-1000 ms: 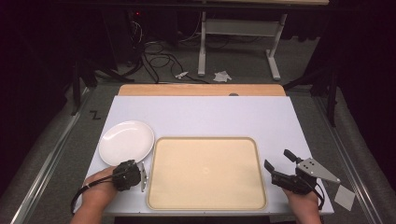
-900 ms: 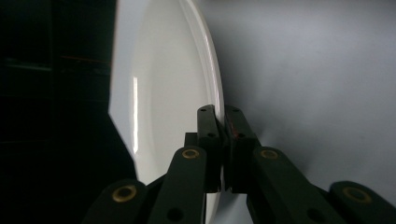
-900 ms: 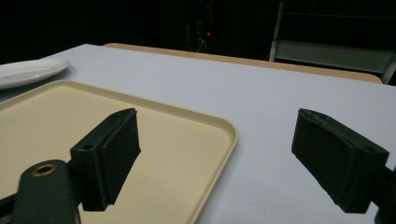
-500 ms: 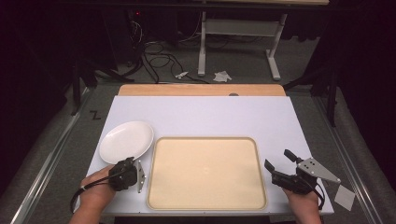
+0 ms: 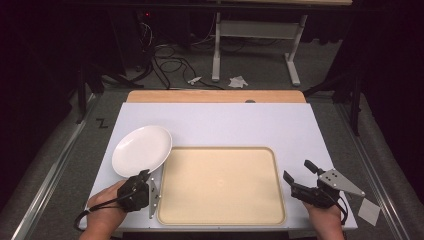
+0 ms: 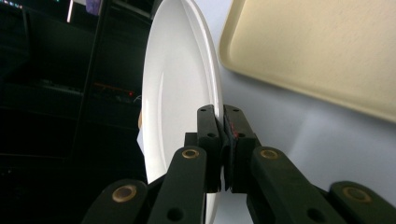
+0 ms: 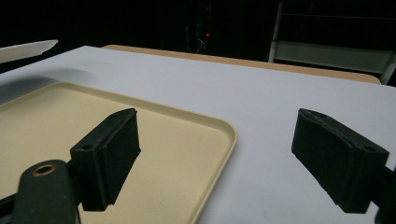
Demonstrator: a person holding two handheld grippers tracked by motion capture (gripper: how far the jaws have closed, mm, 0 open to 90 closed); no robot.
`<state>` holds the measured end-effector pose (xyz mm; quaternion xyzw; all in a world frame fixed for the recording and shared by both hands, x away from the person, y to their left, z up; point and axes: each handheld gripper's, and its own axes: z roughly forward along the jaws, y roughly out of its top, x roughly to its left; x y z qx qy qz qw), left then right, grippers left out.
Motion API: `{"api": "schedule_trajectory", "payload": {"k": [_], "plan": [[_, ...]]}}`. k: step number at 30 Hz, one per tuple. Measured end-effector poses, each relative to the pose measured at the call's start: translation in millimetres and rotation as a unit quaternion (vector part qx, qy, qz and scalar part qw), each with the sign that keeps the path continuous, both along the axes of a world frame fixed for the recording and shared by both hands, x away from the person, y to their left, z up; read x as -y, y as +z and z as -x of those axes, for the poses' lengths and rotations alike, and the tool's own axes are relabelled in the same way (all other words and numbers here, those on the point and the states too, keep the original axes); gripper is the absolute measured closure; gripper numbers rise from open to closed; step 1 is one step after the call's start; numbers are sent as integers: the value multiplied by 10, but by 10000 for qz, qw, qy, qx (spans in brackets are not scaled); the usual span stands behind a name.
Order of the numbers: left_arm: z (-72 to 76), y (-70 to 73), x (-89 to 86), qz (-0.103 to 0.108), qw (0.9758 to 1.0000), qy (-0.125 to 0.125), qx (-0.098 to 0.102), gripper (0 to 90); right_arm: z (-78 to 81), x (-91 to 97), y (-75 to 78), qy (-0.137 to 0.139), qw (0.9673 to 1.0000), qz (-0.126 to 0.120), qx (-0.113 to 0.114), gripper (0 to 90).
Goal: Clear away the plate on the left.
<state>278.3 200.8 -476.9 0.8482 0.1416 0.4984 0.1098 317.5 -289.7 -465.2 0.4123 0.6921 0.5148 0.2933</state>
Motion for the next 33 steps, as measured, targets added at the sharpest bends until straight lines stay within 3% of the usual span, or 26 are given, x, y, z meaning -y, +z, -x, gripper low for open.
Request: {"api": "schedule_trajectory", "payload": {"k": [9, 15, 24, 33], "plan": [[95, 71, 195, 48, 9996, -276, 37, 871, 0, 6, 3, -7, 10000, -5, 13, 162], [173, 81, 389, -106, 9983, -577, 40, 871, -2, 4, 3, -3, 10000, 4, 16, 162], [252, 60, 637, -113, 9952, -969, -77, 870, -4, 2, 1, -8, 10000, 20, 0, 162], [341, 59, 865, -151, 9914, -1302, -45, 870, -4, -3, 0, 1, 10000, 37, -12, 162]]}}
